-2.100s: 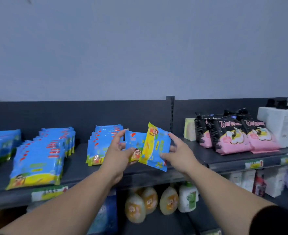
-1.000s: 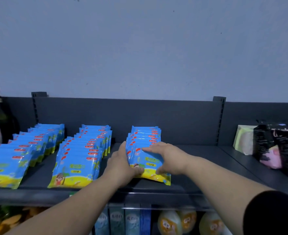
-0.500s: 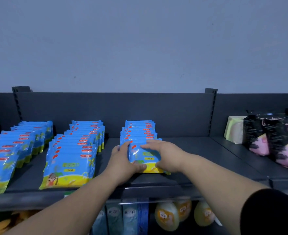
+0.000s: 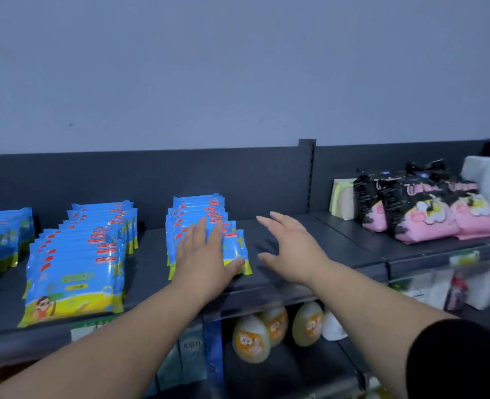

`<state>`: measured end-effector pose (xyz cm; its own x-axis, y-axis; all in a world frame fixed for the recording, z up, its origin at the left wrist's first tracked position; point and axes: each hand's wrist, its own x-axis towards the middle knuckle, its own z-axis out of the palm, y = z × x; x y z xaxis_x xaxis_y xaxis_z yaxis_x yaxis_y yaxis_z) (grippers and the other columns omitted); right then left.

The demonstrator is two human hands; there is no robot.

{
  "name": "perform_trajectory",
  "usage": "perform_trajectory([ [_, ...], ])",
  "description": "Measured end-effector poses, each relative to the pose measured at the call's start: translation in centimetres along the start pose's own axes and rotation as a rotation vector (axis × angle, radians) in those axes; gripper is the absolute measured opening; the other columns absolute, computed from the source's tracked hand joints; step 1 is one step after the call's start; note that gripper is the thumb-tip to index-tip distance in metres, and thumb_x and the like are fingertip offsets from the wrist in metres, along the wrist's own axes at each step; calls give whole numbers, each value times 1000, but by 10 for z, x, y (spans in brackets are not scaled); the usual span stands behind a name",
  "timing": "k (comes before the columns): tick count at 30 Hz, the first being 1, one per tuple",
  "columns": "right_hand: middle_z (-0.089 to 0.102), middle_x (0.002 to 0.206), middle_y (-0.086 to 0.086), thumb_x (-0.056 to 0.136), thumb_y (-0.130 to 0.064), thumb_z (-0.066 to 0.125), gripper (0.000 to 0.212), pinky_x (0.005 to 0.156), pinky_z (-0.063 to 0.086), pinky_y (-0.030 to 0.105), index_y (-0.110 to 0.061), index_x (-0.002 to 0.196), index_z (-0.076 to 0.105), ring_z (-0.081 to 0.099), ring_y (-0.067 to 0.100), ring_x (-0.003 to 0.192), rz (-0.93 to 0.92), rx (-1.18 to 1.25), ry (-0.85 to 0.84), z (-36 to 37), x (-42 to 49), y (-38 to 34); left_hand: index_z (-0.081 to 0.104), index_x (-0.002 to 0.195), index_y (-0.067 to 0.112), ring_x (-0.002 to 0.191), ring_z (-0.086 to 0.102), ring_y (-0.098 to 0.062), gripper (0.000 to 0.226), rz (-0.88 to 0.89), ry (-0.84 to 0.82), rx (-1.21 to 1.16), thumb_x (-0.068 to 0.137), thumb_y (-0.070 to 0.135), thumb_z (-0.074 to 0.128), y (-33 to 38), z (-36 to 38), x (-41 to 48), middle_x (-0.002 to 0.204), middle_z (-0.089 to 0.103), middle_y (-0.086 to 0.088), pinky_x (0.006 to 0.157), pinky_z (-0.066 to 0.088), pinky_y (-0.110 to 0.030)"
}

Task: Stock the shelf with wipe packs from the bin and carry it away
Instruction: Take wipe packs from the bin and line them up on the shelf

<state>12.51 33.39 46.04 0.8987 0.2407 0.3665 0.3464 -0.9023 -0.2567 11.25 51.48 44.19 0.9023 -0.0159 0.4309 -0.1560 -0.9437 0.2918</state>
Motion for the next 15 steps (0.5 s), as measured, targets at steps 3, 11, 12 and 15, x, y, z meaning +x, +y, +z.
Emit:
perform_trajectory([
  [3, 12, 160, -2, 88, -47, 59, 76, 119, 14, 36, -34, 151, 18, 10, 20, 147, 71, -98, 61, -13, -26, 29, 6, 152, 22, 146, -2, -27, 86, 121, 43, 86, 88, 62, 45, 38, 10, -5, 159, -2, -5, 118, 5, -39],
  [11, 14, 160, 0, 87, -54, 55, 76, 118, 17, 42, -35, 150, 19, 12, 20, 146, 333, -195, 119, -61, -139, 155, -1, 152, 19, 146, -6, -26, 86, 368, -71, 86, 90, 65, 38, 192, 61, -35, 160, -8, -3, 118, 2, -42],
  [12, 14, 160, 0, 87, -54, 55, 76, 118, 17, 42, -34, 150, 19, 12, 20, 146, 369, -195, 116, -68, -157, 174, -1, 152, 20, 146, -7, -26, 86, 393, -100, 74, 90, 64, 37, 215, 71, -42, 159, -8, -3, 118, 2, -42],
  [15, 15, 159, -1, 87, -54, 55, 75, 117, 19, 42, -35, 150, 19, 14, 20, 146, 469, -191, 110, -86, -210, 228, 0, 152, 21, 147, -7, -25, 85, 465, -171, 50, 90, 64, 37, 286, 101, -64, 160, -8, -3, 118, 0, -42],
])
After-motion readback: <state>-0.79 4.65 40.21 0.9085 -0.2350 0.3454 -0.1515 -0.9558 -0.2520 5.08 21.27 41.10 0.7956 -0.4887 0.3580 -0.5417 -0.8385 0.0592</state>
